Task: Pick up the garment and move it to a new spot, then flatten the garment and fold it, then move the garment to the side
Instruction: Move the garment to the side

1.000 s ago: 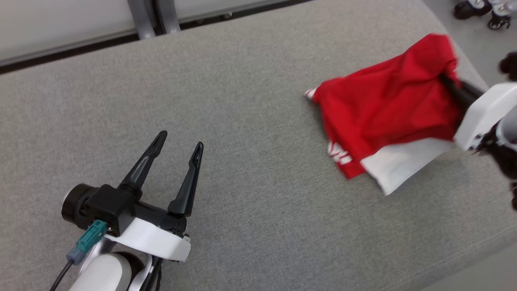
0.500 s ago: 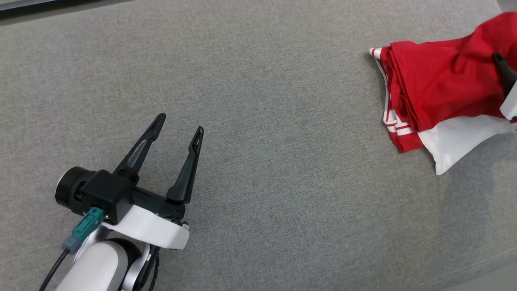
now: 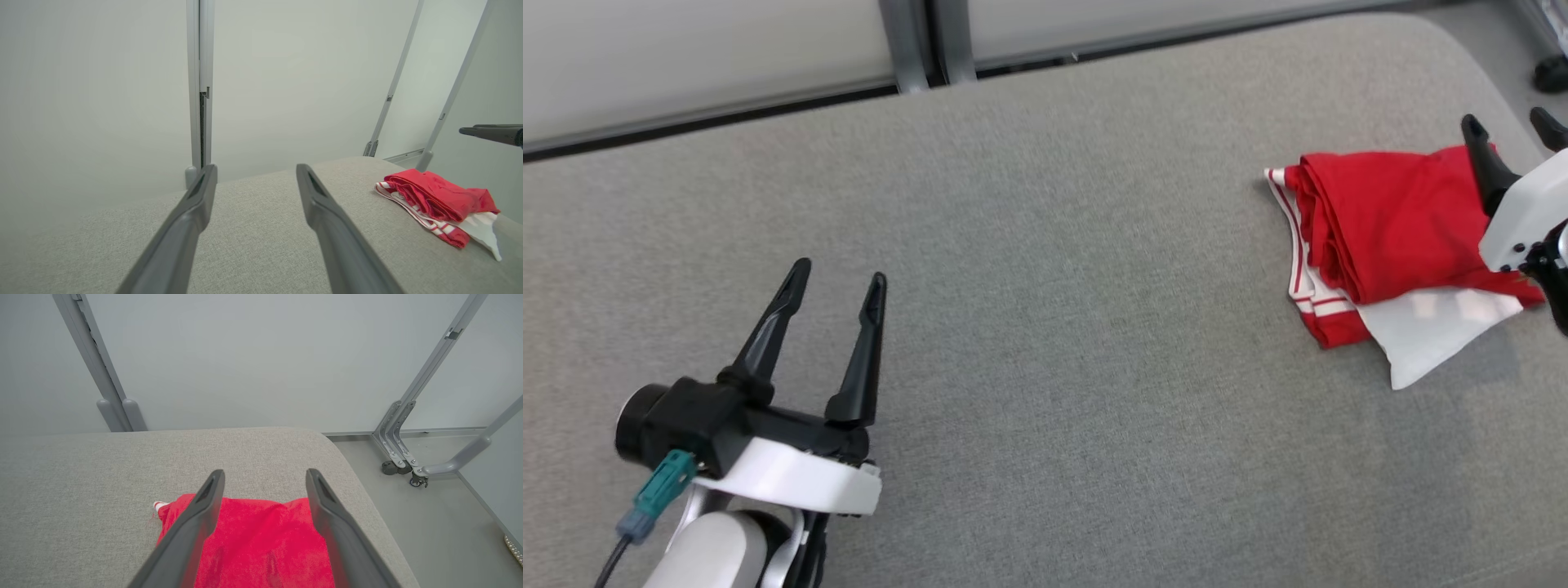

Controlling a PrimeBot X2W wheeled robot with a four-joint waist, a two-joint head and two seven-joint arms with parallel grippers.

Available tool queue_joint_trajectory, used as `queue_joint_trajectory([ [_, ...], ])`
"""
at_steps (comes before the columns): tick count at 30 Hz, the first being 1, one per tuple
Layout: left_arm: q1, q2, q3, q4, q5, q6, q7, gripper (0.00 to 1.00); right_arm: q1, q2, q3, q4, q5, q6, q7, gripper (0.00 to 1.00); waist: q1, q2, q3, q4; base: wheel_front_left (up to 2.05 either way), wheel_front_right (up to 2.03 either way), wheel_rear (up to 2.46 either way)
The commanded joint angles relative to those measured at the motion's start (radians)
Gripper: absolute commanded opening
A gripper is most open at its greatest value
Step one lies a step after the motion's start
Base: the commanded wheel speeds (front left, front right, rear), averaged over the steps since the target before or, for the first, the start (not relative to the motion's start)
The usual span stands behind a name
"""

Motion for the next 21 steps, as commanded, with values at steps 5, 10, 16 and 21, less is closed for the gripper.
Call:
queue_joint_trajectory([
  [5, 0.054, 0.020, 0.049, 0.003, -0.018, 0.033, -0.025, 1.00, 0.088, 0.015, 0.021, -0.125, 0.019, 0.001, -0.051, 1.00, 0.0000, 0.0000, -0.120, 0.057, 0.00, 0.00, 0.00],
  [10, 0.117, 0.038, 0.095, -0.013, -0.038, 0.067, -0.033, 1.00, 0.217, 0.021, 0.009, -0.296, 0.037, 0.001, -0.074, 1.00, 0.0000, 0.0000, -0.191, 0.102, 0.00, 0.00, 0.00],
  [16, 0.189, 0.050, 0.118, -0.012, -0.057, 0.085, -0.034, 1.00, 0.451, 0.032, -0.062, -0.531, 0.014, 0.001, -0.112, 1.00, 0.0000, 0.0000, -0.265, 0.171, 0.00, 0.00, 0.00],
  [21, 0.227, 0.044, 0.123, -0.008, -0.060, 0.102, -0.040, 1.00, 0.632, 0.073, -0.135, -0.713, -0.019, 0.001, -0.100, 1.00, 0.0000, 0.0000, -0.285, 0.212, 0.00, 0.00, 0.00],
])
